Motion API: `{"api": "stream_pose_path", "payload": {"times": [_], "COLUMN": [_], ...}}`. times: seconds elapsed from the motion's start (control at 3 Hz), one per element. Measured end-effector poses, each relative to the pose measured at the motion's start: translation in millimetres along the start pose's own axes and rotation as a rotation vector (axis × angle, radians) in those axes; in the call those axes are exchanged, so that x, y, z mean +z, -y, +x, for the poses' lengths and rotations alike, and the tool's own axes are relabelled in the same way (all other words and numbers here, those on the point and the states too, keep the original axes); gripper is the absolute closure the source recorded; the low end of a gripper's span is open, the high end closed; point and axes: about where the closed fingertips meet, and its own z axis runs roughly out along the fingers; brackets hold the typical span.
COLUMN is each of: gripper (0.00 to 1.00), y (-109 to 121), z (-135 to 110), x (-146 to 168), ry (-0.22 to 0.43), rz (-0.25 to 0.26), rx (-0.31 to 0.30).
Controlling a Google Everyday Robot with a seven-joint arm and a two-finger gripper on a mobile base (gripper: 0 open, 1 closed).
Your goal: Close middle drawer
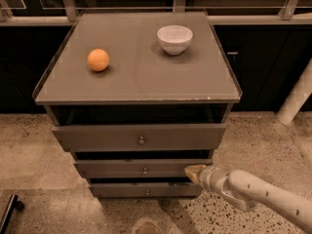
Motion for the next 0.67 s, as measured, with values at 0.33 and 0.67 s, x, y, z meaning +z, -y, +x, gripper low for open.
{"api": "stream_pose_path", "payload": {"times": [0.33,0.67], "gripper": [1.00,1.00], "y": [-7.9,-11.6], "z": [17.6,36.8], "x": [-16.8,-63.3], "ry": [-0.067,-0.119], "rz": [-0.075,-0.120], "rx": [0.024,0.068]}}
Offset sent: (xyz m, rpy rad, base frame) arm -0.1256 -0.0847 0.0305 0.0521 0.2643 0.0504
